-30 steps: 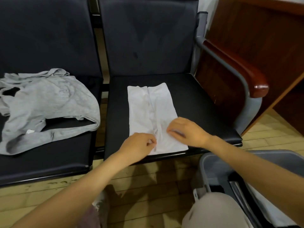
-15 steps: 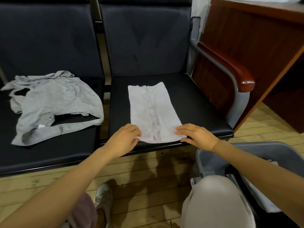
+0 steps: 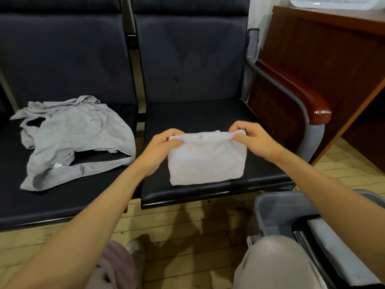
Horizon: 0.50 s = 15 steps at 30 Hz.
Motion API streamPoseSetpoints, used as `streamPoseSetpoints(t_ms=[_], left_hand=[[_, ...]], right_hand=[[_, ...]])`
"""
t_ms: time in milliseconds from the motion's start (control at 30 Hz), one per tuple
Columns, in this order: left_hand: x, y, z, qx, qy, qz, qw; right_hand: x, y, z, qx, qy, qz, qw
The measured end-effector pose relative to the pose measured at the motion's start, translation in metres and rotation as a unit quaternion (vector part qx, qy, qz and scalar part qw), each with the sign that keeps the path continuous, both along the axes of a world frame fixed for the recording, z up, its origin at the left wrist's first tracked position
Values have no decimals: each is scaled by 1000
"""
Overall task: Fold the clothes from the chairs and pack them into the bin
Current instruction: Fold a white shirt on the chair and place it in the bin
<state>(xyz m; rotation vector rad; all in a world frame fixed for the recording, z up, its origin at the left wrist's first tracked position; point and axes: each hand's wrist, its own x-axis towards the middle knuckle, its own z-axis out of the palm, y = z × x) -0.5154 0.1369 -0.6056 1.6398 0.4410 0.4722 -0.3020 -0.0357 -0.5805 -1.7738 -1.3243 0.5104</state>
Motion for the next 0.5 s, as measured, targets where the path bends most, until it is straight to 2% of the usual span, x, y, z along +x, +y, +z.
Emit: streamPoseSetpoints(t_ms=[100,167,233,300,367,500], left_hand=[[35,24,-10,-102,4,113,988],[52,37,-31,-168,64,193,965],[57,44,-57,-248,107,209,940],[56,48,-69,-298,97,202,928],[55,53,-72,-310,74,193,928],[51,55,-70,-266,77,149,949]], right_hand=[[21,48,-9,-17,28,-70,997],[35,76,-34,-93,15,-143,985],[41,87,-63,-173,39,-211,961],[41,84,-86,-177,59,-249,950],[40,78,-97,-138,60,-261,953],[40,70,-98,-101,105,-266,953]])
